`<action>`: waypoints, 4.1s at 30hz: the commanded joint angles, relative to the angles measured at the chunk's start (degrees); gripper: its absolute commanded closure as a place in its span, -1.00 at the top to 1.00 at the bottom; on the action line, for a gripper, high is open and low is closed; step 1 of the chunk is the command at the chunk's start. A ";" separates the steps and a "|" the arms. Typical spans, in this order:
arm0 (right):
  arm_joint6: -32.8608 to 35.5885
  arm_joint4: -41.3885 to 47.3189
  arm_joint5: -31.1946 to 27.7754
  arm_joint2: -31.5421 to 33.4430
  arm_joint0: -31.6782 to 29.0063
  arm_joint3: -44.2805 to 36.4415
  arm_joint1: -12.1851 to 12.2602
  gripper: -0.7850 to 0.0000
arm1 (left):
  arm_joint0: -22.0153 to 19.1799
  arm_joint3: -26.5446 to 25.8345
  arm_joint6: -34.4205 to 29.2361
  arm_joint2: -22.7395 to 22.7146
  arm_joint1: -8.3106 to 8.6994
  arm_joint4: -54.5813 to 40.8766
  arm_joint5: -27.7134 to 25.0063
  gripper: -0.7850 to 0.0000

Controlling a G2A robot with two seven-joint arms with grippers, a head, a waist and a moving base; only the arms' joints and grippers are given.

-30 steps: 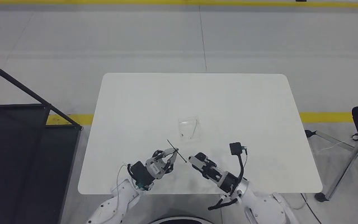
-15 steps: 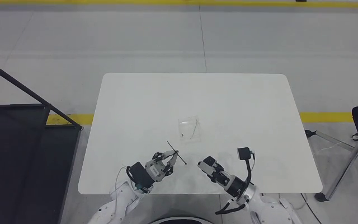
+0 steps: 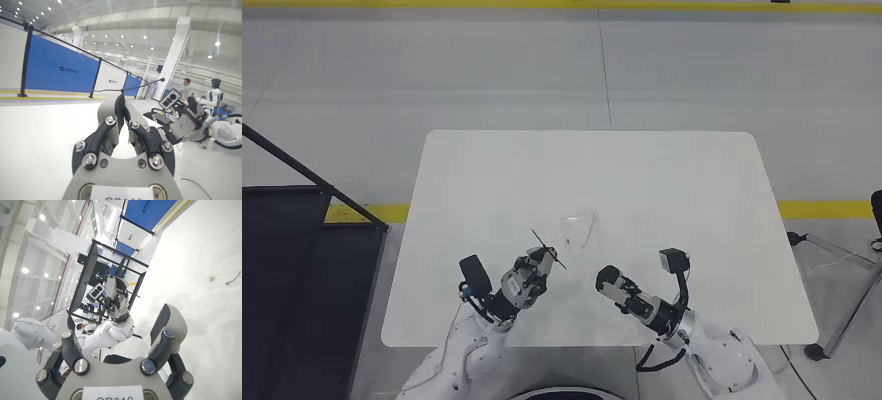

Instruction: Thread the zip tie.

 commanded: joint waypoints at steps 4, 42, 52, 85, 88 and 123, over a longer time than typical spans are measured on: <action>-0.08 -0.07 0.16 0.03 -0.05 -0.08 0.00 1.00 | -0.02 0.02 -0.03 -0.05 0.02 0.00 -0.22 -1.00; -9.03 -5.17 -14.88 -11.43 10.16 14.70 -2.80 -0.24 | 2.38 -2.70 -5.05 0.44 -1.04 -8.05 -2.47 -1.00; -9.72 -5.54 -14.81 -11.99 10.17 14.61 -2.87 -0.31 | 2.19 -2.34 -5.60 0.83 -1.33 -7.10 -2.67 -1.00; -9.14 -3.91 -13.23 -12.36 10.98 14.87 -2.94 -0.54 | 2.21 -1.33 -5.31 0.19 -1.99 -6.69 -2.81 -1.00; -9.00 -3.84 -13.29 -12.38 10.96 14.84 -2.91 -0.52 | 2.10 -1.21 -5.48 0.27 -2.07 -6.76 -2.91 -1.00; -9.15 -3.70 -12.26 -12.43 11.27 14.95 -2.88 -1.00 | 2.20 -0.60 -6.19 -0.33 -2.60 -7.12 -3.91 -1.00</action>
